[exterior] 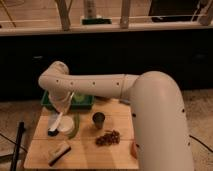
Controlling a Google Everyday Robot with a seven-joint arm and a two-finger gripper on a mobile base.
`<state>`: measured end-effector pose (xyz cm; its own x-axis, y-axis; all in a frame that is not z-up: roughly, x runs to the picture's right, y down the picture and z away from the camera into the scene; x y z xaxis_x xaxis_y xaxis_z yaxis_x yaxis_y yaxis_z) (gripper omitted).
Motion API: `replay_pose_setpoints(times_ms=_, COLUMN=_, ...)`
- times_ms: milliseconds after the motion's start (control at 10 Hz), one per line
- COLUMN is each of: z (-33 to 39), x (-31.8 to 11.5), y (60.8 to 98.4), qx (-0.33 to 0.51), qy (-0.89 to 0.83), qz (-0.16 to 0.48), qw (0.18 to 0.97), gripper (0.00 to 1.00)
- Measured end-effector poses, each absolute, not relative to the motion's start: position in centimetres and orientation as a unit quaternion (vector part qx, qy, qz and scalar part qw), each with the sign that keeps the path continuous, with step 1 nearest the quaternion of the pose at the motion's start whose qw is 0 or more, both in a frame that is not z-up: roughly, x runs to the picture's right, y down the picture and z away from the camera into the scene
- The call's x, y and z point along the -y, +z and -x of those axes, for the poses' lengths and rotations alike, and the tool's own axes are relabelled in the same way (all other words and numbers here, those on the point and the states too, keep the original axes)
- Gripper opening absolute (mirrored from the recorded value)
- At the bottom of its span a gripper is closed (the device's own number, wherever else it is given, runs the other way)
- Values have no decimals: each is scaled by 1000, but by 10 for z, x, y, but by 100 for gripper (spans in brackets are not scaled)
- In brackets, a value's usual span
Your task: Place brush in paper cup
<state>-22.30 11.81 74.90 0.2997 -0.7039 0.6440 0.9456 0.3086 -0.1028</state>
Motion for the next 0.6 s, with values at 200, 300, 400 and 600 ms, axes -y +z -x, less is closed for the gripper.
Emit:
replay_pose_setpoints(times_ms=200, z=222, x=-126, y=745, qx=260, qy=-542, qz=246, qw=760, gripper=0)
replay_pose_setpoints(times_ms=300, z=222, x=-129, y=743, qx=264, qy=-545, qz=246, qw=757, gripper=0)
replay_pose_setpoints(times_ms=400, z=222, x=-132, y=741, qx=268, qy=-548, qz=249, qw=752, gripper=0)
replay_pose_setpoints(times_ms=600, z=220, x=-136, y=739, qx=275, qy=-554, qz=255, qw=744, gripper=0)
